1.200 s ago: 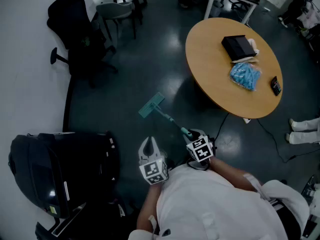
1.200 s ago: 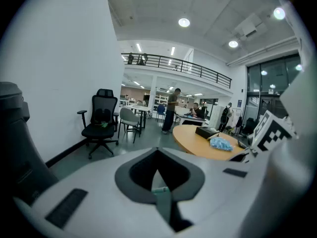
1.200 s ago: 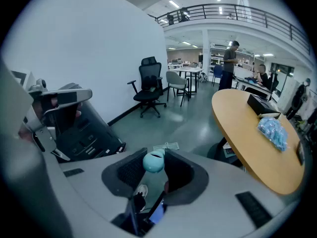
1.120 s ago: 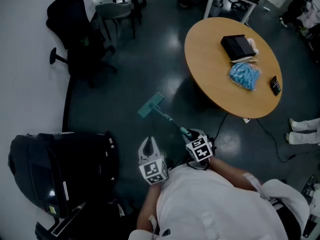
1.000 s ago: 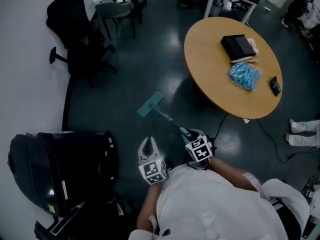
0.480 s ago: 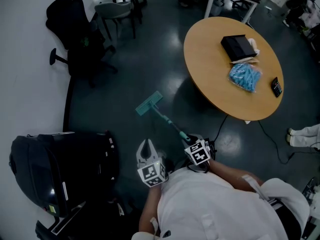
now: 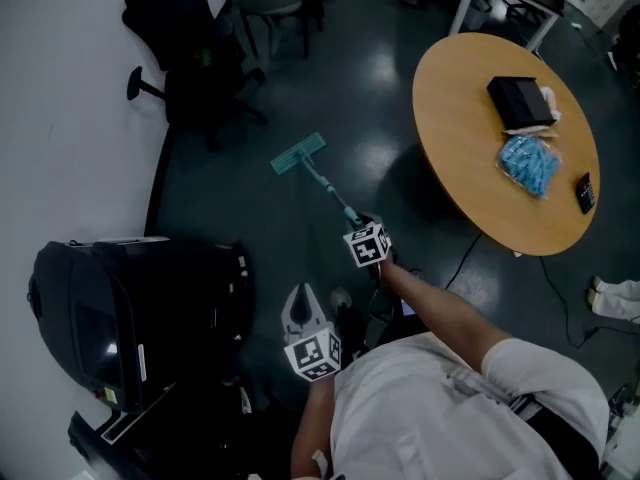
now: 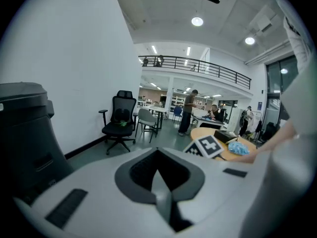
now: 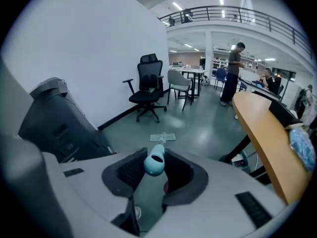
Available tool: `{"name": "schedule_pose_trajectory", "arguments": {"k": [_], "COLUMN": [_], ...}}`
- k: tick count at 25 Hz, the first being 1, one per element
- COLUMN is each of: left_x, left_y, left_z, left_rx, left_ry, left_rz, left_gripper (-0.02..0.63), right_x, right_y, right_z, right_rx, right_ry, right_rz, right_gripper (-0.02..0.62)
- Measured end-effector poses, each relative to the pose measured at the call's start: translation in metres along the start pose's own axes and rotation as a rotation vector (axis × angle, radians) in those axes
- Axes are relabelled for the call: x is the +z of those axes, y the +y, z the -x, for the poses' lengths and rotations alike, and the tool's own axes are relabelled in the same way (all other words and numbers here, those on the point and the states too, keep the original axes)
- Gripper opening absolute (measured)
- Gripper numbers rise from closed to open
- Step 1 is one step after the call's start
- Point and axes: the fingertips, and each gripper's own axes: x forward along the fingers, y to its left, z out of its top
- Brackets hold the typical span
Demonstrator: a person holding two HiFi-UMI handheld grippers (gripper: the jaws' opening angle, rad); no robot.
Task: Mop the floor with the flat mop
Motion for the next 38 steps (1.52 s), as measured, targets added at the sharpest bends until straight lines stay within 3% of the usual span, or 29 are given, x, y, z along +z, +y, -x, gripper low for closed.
{"name": "schedule_pose_trajectory", "arguments": {"k": [5, 9, 18, 25, 31, 38], "left_x": [-0.018, -0.025, -0.009, 0.002, -0.004, -0.009], "left_y": [0.017, 0.027, 0.022, 0.013, 0.013, 0.02], "left_z": [0.015, 0.019, 0.012, 0.006, 0.008, 0.015], "left_rx": [0.055, 0.068, 0.047, 0.034, 0.037, 0.055], "left_ry": [0.019, 0.02, -0.017, -0.039, -0.029, -0.017], "left_rz": [0.033, 0.038, 0.044, 0.036, 0.042, 0.045], "left_gripper": [0.005, 0.005, 0.005, 0.005, 0.005, 0.005], "right_x": [0.045, 0.03, -0.08, -0.105, -0.085, -0.091], "right_y": [-0.006, -0.01, -0.055, -0.058, -0.045, -0.028], "right_z": [-0.042, -0.026, 0.135, 0.239, 0.228, 0.145], "right_rx": [-0.011, 0.014, 0.044, 0.055, 0.053, 0.066], "right_ry": [-0.023, -0.006, 0.104, 0.159, 0.08, 0.125], "right_rz": [0.017, 0.029, 0.083, 0.087, 0.131, 0.094], "right_gripper": [0.11, 0.11, 0.11, 0.11, 0.11, 0.112]}}
